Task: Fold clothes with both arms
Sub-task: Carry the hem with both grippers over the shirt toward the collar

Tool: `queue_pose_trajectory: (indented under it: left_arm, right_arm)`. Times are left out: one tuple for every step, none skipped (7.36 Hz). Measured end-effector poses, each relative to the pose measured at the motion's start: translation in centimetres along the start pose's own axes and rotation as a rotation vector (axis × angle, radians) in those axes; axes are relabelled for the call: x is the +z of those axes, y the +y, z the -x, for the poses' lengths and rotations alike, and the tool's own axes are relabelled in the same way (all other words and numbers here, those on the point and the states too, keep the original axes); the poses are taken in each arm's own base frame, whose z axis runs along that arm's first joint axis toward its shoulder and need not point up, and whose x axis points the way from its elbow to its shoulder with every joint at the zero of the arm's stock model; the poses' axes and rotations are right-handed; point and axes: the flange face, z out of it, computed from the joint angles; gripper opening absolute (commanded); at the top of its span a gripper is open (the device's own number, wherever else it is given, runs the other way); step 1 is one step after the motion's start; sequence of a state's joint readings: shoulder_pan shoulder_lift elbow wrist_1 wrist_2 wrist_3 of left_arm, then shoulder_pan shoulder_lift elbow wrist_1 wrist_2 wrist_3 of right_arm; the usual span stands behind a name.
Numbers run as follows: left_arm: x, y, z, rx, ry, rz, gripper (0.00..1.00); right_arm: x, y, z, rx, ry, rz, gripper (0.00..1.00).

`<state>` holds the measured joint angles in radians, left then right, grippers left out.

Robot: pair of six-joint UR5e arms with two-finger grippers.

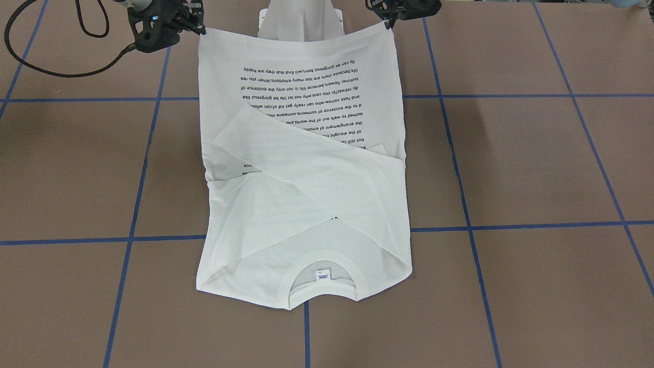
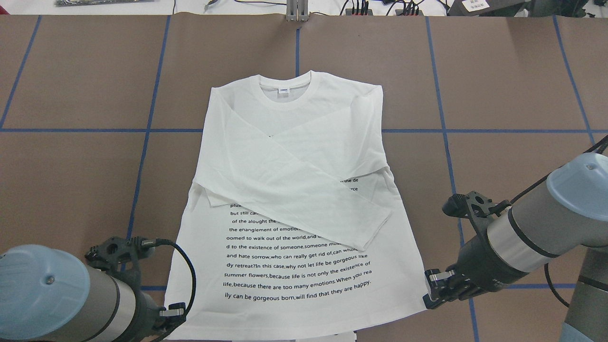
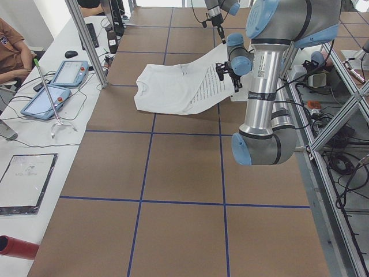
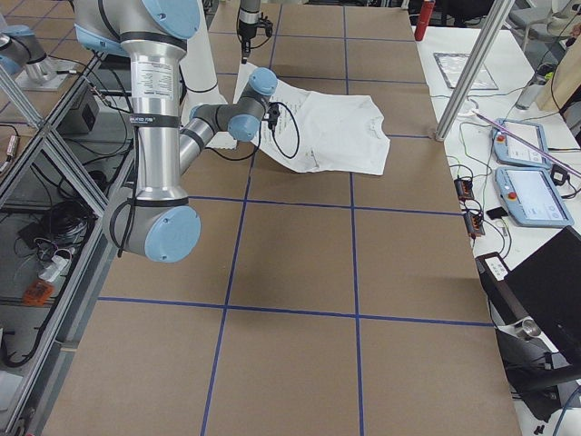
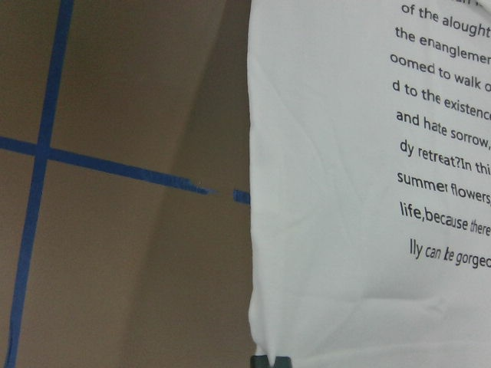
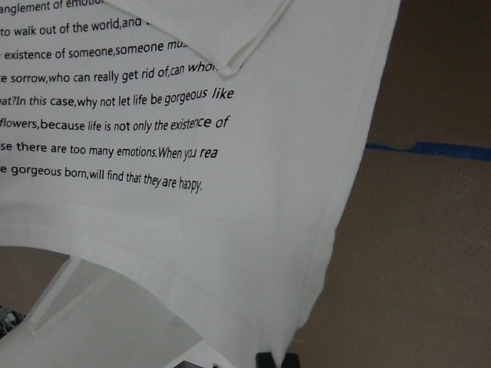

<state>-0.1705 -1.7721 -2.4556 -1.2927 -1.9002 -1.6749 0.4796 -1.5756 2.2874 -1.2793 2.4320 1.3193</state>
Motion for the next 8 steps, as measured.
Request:
queue_pose_trajectory:
  left_arm:
    - [-0.5, 0.5, 0.2, 0.006, -0.005, 0.010, 0.00]
    - [-1.0, 0.8, 0.4, 0.010, -0.007, 0.013, 0.00]
    - [-1.4, 0.7, 0.2, 0.019, -0.002, 0.010, 0.00]
    - [-1.8, -0.1, 0.0, 0.036, 0.007, -0.005, 0.00]
    - [-2.1, -1.7, -0.3, 0.048, 0.013, -0.034, 0.00]
    - [-2.4, -4.0, -0.7, 0.052, 0.012, -0.074, 0.00]
    - [-2.8, -6.6, -0.7, 0.057, 0.009, -0.111, 0.00]
    - [-4.0, -8.9, -0.5, 0.061, 0.016, -0.133, 0.00]
  right_arm:
    - [-0.5, 0.8, 0.6, -0.014, -0.017, 0.023, 0.00]
    - [-0.9, 1.1, 1.0, -0.023, -0.029, 0.027, 0.00]
    - [-1.4, 0.6, 1.1, -0.022, -0.033, 0.003, 0.00]
    - [-2.1, -0.3, 0.8, -0.016, -0.031, -0.042, 0.00]
    - [-2.9, -1.7, 0.6, -0.015, -0.027, -0.093, 0.00]
    - [-3.5, -3.3, 0.6, -0.014, -0.028, -0.133, 0.00]
    - [-4.0, -5.1, 0.8, -0.007, -0.030, -0.165, 0.00]
    - [-4.7, -7.0, 1.0, 0.004, -0.033, -0.196, 0.00]
